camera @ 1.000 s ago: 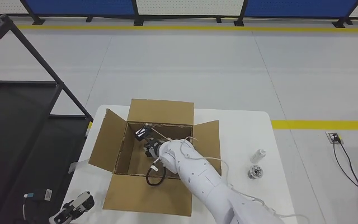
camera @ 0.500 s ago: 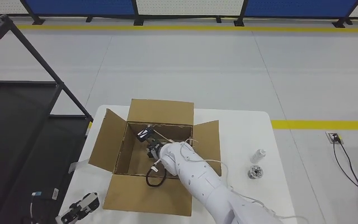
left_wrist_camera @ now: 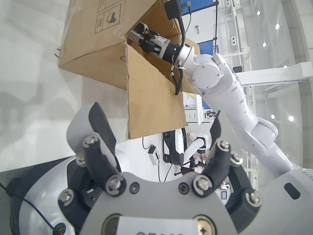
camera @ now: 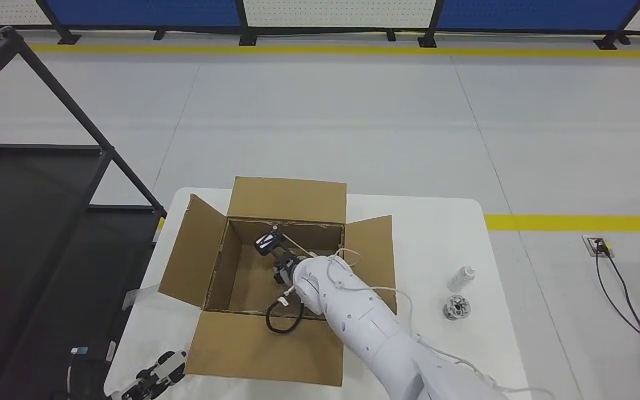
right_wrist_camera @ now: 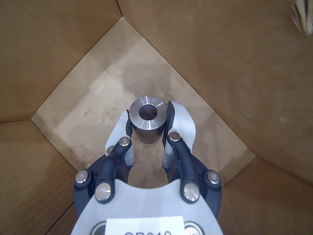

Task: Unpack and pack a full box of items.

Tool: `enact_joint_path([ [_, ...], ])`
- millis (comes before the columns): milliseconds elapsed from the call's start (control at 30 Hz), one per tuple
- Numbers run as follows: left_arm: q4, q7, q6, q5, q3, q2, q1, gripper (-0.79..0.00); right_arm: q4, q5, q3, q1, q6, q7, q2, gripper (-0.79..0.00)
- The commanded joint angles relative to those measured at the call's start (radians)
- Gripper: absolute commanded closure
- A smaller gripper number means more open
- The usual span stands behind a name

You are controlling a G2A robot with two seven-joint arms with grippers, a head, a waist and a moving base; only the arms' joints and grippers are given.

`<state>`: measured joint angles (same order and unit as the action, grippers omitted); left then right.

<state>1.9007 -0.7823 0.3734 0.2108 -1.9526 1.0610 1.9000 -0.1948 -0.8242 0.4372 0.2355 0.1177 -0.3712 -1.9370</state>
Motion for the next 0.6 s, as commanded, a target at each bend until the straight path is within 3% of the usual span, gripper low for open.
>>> enact_joint_path([
  [0,0.0,0.003,0.001,0.0,-0.001,0.0,0.001,-0.785,-0.002,-0.003,0.003,0.002,-0.001,-0.002,0.002,-0.336],
  [167,0.003,0.01,0.0,-0.002,-0.001,0.0,0.004,-0.785,-0.009,-0.016,0.009,0.009,-0.003,-0.008,0.006,-0.409],
  [233,0.003,0.009,0.0,-0.004,-0.001,0.0,0.005,-0.785,-0.013,-0.022,0.01,0.014,-0.006,-0.009,0.007,-0.48],
  [567,0.009,0.011,0.001,-0.014,0.003,-0.001,0.006,-0.785,-0.062,-0.064,0.021,0.043,-0.014,0.072,0.023,-0.529],
])
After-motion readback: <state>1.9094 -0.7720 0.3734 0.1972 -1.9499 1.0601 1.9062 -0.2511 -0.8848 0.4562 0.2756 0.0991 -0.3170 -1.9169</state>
